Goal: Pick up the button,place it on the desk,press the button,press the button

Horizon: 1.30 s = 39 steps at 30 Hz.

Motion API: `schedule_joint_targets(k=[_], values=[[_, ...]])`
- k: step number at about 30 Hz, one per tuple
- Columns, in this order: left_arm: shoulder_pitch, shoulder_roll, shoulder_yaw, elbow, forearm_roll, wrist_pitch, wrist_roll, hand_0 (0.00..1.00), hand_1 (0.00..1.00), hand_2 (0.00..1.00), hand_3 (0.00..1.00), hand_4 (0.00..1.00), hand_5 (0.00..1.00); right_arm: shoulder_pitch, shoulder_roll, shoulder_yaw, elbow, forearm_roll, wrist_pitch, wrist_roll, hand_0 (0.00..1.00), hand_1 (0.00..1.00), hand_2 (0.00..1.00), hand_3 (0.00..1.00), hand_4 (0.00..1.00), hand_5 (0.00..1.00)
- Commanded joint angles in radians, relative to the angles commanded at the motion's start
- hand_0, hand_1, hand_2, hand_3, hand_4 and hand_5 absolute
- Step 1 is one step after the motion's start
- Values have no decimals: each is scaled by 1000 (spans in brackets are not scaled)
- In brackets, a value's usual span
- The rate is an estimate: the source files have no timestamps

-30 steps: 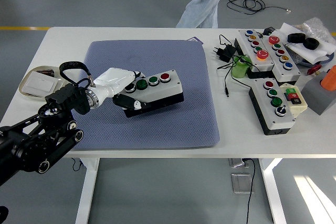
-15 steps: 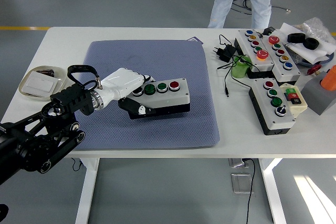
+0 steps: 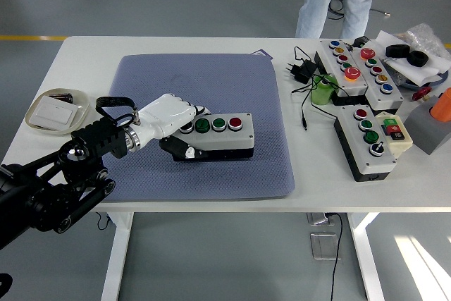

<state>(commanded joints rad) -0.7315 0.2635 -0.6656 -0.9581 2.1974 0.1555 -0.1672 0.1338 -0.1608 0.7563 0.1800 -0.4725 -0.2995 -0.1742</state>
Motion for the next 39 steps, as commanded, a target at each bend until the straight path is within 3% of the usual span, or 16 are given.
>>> schedule_joint_targets(k=[8,9,14,15,20,21,26,27,29,38,39], values=[[-6,-5,-1,20,5,-11,3,253,401,349,419,656,2,1,-2,-1,0,-4,1,0,787,797,817,751,412,479],[-6,-5,-1,21,-1,-13,4,238,457,449,477,742,172,2,-2,0,0,-4,2,0,787,797,817,751,412,479],[-6,-5,-5,22,-24,-20,7,238,457,449,477,742,172,4,-2,-2,0,0,2,2,787,797,817,751,412,479],[-6,-5,-6,22,-25,-20,7,335,510,534,584,813,199,4,-2,-2,0,0,2,2,787,797,817,751,412,479],[-5,-1,-9,20,-51,-24,-5,335,510,534,584,813,199,7,-2,-1,0,0,2,2,787,797,817,751,412,479],[-5,-1,-9,20,-51,-24,-6,823,757,693,683,854,268,7,-2,-1,0,0,2,2,787,797,817,751,412,479],[-4,1,-12,18,-54,-26,-10,823,757,693,683,854,268,8,-3,-1,0,0,4,3,787,797,817,751,412,479],[-4,1,-13,17,-56,-29,-11,883,818,778,730,870,298,8,-3,-1,0,-1,4,4,787,797,817,751,412,479],[-4,2,-13,16,-60,-33,-13,883,818,778,730,870,298,8,-3,0,0,0,4,4,787,797,817,751,412,479],[5,3,-28,-5,-118,-91,-18,897,856,806,751,895,327,10,-2,-5,0,6,3,7,787,797,817,751,412,479],[7,5,-34,-11,-139,-100,-17,945,953,927,900,987,456,10,-2,-6,0,7,4,8,787,797,817,751,412,479]])
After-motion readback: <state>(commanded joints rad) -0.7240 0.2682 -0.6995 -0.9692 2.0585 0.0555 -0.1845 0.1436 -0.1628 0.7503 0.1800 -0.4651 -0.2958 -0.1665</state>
